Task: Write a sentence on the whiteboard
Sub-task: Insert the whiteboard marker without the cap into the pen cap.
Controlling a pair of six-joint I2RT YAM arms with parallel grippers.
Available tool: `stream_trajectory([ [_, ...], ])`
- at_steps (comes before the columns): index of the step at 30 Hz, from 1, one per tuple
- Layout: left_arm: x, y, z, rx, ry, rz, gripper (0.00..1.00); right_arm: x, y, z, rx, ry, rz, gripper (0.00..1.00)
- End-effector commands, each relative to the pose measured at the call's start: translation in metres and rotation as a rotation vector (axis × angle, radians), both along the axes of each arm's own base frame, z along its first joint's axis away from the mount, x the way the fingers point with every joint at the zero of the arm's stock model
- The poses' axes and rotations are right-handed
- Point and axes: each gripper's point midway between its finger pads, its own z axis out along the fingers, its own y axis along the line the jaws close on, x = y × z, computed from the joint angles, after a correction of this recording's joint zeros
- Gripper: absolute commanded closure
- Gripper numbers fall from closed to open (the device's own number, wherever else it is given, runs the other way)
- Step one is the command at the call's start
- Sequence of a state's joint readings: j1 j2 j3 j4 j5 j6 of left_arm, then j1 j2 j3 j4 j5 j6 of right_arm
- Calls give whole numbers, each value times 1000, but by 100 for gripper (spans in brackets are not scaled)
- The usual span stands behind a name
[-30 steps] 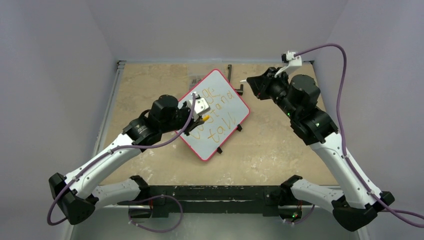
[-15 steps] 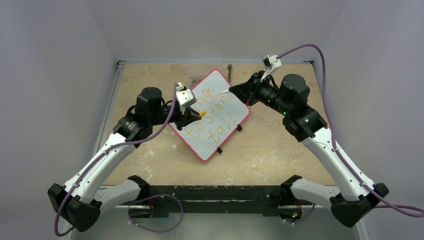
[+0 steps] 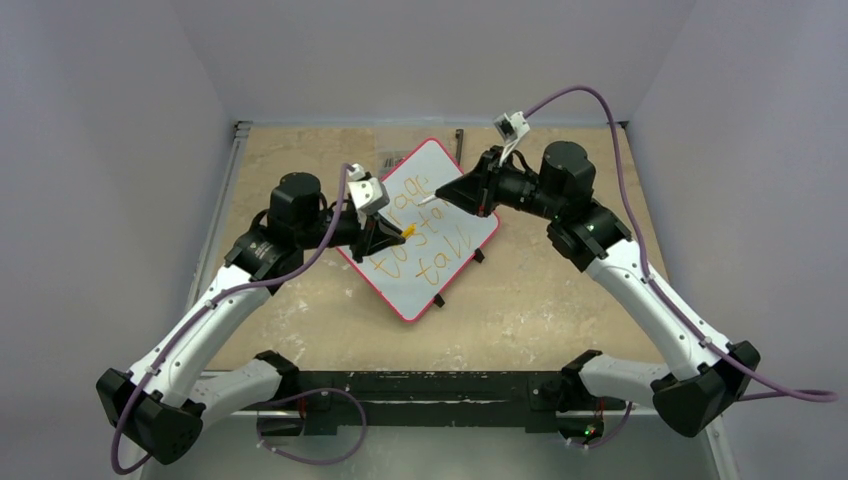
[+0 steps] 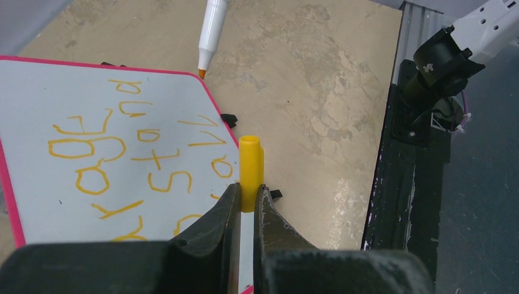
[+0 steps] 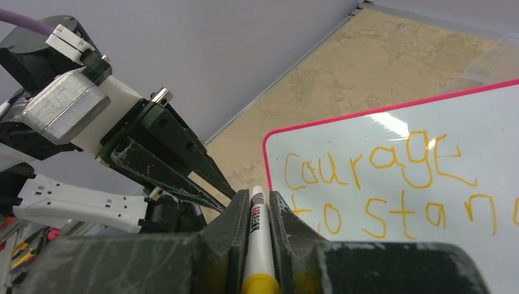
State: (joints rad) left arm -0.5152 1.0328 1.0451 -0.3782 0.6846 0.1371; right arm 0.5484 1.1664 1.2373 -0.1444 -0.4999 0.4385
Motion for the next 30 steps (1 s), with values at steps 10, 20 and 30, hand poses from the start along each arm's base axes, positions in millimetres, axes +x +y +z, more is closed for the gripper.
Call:
stream_trajectory([
  [10,9,-4,12,-47,-1,17,100,-16,7,-3,15,4,112,100],
  [20,11,-4,11,-45,6,22,100,-13,7,-14,-4,34,98,100],
  [30,12,-4,12,-48,7,31,100,-8,7,-23,-23,55,75,100],
])
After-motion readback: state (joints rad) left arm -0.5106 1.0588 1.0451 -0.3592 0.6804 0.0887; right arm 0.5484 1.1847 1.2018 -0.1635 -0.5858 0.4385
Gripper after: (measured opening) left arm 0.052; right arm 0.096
